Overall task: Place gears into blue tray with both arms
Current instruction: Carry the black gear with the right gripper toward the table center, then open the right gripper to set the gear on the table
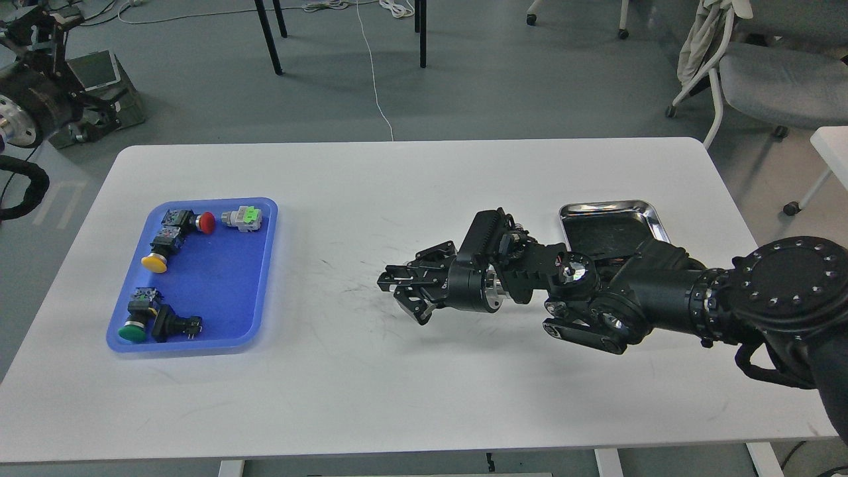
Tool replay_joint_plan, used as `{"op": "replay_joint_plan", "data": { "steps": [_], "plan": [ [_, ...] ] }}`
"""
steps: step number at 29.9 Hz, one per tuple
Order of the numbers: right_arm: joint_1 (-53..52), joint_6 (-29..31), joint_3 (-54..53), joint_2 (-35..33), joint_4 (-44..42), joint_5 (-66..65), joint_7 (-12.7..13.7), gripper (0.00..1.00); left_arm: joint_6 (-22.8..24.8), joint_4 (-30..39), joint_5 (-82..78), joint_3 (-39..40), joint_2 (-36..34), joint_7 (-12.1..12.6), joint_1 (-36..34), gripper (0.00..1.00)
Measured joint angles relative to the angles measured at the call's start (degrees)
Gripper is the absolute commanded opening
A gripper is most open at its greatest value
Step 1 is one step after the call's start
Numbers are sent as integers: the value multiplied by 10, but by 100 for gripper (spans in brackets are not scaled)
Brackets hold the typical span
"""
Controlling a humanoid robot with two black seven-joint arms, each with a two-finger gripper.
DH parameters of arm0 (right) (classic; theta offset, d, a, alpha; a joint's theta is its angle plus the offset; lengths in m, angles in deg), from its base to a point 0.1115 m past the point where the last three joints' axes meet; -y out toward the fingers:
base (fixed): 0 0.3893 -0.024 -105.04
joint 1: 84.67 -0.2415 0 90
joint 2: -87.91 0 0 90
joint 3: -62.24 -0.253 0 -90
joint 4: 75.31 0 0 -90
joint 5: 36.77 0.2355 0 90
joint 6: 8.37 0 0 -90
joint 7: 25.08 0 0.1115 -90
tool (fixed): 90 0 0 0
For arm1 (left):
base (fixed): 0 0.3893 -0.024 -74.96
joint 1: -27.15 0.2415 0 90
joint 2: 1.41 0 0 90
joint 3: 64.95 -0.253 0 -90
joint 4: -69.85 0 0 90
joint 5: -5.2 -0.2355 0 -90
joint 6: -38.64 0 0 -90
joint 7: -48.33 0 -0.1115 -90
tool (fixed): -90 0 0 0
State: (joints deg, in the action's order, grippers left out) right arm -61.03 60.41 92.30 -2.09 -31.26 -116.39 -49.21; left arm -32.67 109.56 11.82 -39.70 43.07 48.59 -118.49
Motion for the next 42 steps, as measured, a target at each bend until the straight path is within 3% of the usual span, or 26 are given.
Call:
{"op": "replay_joint_plan", "data": {
  "steps": [16, 19, 24, 37, 42],
  "plan": [
    [17, 12, 1, 0, -17, -11, 1, 4, 0, 8, 0, -1, -13, 0, 0, 99],
    [17, 14, 1, 0, -17, -11, 1, 23, 0, 11, 0, -1, -16, 0, 0, 99],
    [17, 15, 0, 0, -18, -10, 1, 45, 0, 13, 0, -1, -16, 0, 0, 99],
    [19, 15, -3, 0, -21, -1, 5, 53, 0, 17, 0, -1, -31, -1, 2, 99],
    [20, 17, -48, 0, -39, 9, 8, 61, 0, 22, -1, -2, -37, -1, 2, 99]
  ]
}}
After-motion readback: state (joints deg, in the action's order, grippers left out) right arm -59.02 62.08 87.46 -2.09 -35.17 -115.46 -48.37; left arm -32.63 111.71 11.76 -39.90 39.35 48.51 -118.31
